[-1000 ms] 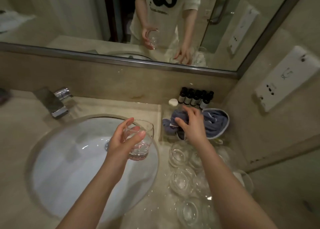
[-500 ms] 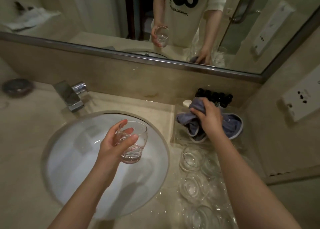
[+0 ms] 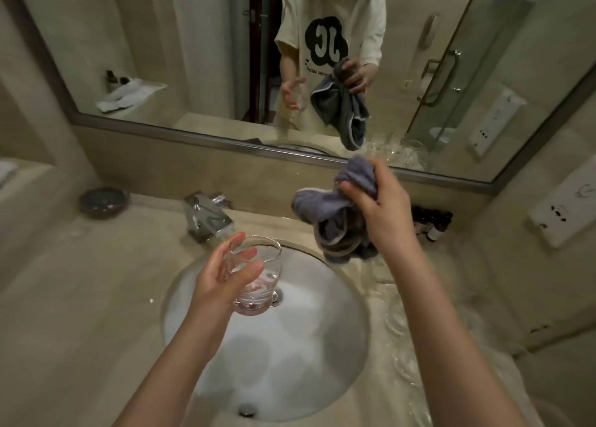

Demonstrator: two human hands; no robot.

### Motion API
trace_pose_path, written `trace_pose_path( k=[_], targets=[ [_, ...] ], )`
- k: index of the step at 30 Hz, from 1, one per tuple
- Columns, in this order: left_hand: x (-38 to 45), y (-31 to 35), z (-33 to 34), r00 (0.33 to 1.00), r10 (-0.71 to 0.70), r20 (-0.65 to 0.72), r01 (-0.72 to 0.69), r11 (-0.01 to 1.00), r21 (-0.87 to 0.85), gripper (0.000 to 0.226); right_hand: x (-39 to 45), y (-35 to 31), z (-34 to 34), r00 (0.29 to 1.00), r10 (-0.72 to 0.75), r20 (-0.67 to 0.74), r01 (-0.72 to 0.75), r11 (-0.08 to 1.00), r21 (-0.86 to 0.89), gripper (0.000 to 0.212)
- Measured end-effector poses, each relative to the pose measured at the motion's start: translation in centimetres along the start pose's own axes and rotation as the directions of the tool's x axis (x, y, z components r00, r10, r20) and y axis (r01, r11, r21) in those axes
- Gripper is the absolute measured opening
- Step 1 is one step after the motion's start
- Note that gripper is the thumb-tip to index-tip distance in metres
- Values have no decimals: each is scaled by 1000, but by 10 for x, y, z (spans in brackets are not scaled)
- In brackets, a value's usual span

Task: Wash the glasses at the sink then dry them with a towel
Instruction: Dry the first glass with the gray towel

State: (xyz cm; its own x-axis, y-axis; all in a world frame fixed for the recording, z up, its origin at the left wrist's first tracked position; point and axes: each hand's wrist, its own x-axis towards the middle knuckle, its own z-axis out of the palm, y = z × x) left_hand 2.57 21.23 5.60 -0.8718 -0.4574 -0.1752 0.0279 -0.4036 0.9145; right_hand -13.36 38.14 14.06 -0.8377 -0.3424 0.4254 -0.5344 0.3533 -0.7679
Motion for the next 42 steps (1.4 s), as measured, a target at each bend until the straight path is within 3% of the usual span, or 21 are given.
trace_pose_path(
  k=[10, 13, 16, 21, 27, 32, 38, 42],
  targets=[
    [-30, 25, -100, 997, -69, 33, 68, 998, 7, 75, -127, -36, 115, 943, 322, 86, -331, 935, 132, 14],
    [-41, 20, -112, 992, -121, 23, 120, 992, 27, 78, -148, -46, 128, 908, 418, 22, -416, 896, 151, 20],
    [-51, 15, -117, 984, -180, 4, 180, 984, 9, 71, -165, -57, 133, 857, 514, -14, -483, 814, 324, 27],
    [-62, 15, -120, 971, -225, 79, 223, 974, 38, 45, -174, -87, 130, 870, 492, -29, -428, 784, 450, 23],
    [-67, 20, -109, 967, -205, 154, 199, 979, 53, 51, -165, -114, 128, 949, 296, -111, -234, 893, 385, 37],
    [-67, 31, -86, 983, -180, 39, 181, 983, -22, 35, -176, -126, 146, 905, 310, -291, -202, 916, 346, 23],
    [-72, 37, -69, 998, 36, 60, -42, 993, 109, 60, -188, -139, 172, 892, 371, -257, -255, 885, 390, 34],
    [-73, 35, -72, 992, -10, 128, 5, 999, 41, 70, -181, -136, 161, 868, 465, -174, -336, 808, 484, 16]
  ],
)
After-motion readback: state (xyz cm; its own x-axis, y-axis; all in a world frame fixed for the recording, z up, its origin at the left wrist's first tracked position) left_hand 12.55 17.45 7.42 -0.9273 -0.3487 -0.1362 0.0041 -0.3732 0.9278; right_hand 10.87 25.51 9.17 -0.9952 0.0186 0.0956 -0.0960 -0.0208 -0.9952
